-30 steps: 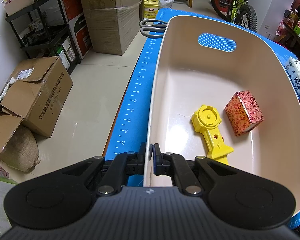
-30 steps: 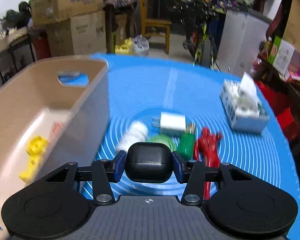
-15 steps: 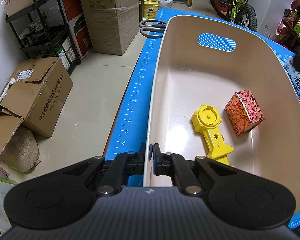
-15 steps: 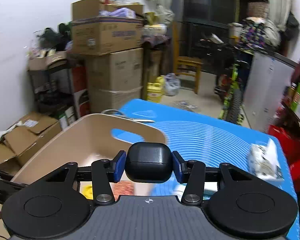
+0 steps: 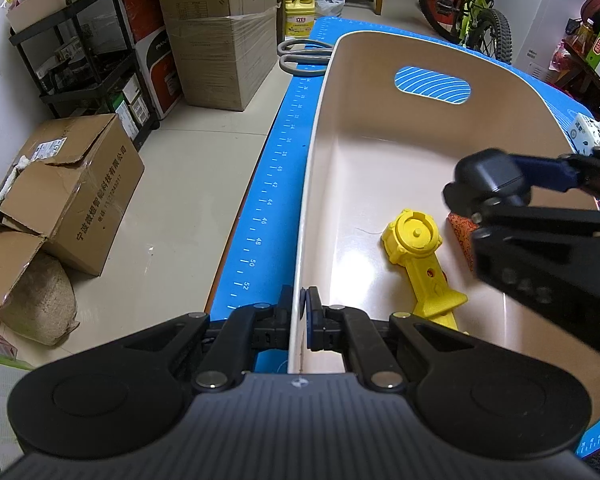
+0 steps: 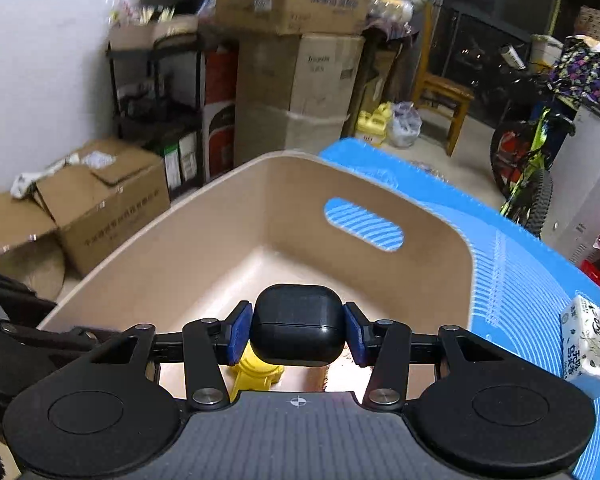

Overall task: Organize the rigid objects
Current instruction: 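Lower the black case into the basket and open the right tool, then grasp the red figurine with the right tool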

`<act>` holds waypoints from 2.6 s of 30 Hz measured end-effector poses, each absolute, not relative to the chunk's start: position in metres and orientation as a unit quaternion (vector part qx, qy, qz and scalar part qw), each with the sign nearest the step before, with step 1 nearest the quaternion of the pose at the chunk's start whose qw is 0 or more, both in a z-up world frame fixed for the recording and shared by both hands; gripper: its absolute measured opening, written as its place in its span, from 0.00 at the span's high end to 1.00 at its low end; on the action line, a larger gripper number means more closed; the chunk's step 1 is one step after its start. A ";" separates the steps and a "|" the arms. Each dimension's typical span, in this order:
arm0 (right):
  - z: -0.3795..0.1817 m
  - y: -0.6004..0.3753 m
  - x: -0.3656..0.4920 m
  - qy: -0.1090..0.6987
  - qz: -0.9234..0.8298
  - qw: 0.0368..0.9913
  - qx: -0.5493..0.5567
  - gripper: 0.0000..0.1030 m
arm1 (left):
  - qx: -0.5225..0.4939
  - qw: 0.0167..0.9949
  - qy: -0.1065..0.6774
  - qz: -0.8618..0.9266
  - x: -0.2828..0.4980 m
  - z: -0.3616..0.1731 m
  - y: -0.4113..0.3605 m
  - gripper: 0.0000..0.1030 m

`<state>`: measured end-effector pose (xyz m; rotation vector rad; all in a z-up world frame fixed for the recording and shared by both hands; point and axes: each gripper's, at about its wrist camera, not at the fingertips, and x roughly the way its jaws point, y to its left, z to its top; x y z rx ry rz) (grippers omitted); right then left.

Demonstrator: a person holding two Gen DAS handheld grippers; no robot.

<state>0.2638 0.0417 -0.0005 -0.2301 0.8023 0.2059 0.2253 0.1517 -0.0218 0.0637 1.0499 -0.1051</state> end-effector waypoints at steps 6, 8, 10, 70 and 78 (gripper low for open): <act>-0.016 0.050 0.272 0.428 0.097 0.890 -0.125 0.48 | 0.028 0.864 0.500 -0.052 0.226 -0.022 0.153 0.92; -0.022 0.049 0.273 0.439 0.099 0.883 -0.131 0.48 | 0.029 0.864 0.500 -0.052 0.226 -0.022 0.153 0.92; -0.029 0.048 0.273 0.453 0.099 0.876 -0.134 0.48 | 0.028 0.864 0.500 -0.052 0.226 -0.022 0.153 0.92; -0.086 -0.230 0.250 0.411 -0.165 0.896 0.036 0.33 | 0.039 0.864 0.500 -0.041 0.227 -0.021 0.148 0.91; -0.098 -0.239 0.255 0.401 -0.133 0.904 0.069 0.33 | 0.039 0.864 0.501 -0.035 0.228 -0.021 0.146 0.91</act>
